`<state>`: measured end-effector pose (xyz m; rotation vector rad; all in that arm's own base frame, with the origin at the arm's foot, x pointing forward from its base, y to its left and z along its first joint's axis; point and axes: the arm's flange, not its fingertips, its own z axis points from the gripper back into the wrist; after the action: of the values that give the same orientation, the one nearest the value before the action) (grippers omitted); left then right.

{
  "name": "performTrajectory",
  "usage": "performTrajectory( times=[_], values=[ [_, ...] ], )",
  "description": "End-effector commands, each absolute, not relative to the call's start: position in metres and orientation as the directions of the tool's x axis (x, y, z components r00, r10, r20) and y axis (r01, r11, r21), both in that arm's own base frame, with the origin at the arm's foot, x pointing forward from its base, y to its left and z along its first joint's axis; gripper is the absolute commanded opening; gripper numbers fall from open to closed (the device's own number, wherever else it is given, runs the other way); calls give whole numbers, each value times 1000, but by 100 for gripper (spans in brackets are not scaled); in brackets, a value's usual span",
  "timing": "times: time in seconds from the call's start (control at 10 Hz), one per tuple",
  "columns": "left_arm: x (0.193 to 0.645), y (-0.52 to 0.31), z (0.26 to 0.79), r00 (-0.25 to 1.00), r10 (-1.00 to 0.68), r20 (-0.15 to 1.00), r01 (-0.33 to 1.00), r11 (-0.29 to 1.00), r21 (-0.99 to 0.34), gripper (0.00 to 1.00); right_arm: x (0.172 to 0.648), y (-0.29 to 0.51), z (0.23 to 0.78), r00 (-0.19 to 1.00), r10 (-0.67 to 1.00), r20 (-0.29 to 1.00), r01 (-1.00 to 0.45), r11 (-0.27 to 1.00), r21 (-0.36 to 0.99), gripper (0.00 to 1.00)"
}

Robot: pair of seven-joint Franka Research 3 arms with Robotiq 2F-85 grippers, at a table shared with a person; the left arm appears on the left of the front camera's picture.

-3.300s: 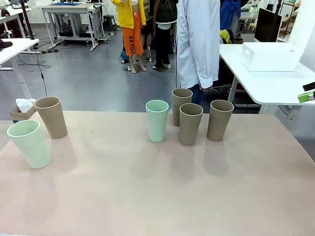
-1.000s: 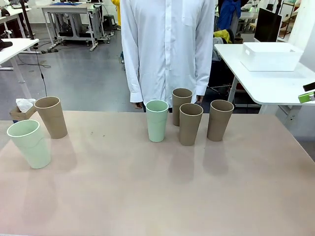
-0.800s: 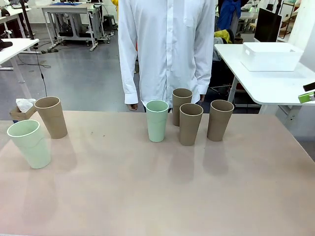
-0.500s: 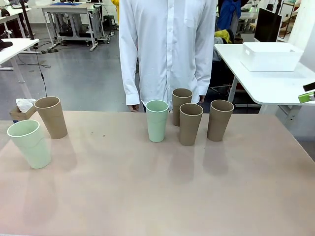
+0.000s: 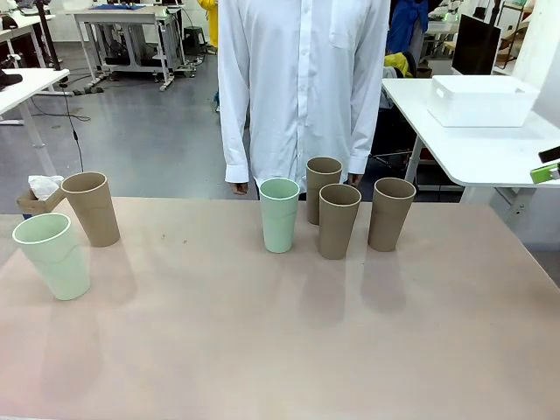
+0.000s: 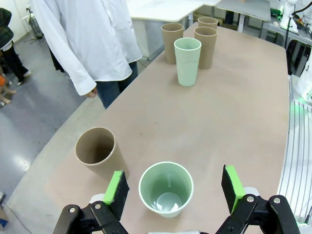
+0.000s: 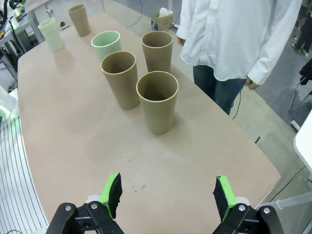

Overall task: Stack the cups and store them in the basket.
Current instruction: Pick up two Reusable plastic cups , one in each hand.

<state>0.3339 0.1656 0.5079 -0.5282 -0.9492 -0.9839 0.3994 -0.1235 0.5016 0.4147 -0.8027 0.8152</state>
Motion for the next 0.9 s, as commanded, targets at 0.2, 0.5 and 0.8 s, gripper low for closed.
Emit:
performTrajectory(
  times=[0.2, 0.5, 0.8],
  values=[
    [355, 178, 506, 244, -442, 863, 871, 491, 5, 100, 441, -115, 505, 381, 460, 802, -826, 558, 72, 100],
    [381, 222, 464, 246, -369, 896, 921, 377, -97, 100, 506, -94, 472, 305, 417, 856, -910, 393, 133, 100],
    [381, 269, 405, 136, -256, 957, 942, 333, -44, 100, 545, -82, 406, 230, 347, 909, -963, 216, 161, 100]
  ],
)
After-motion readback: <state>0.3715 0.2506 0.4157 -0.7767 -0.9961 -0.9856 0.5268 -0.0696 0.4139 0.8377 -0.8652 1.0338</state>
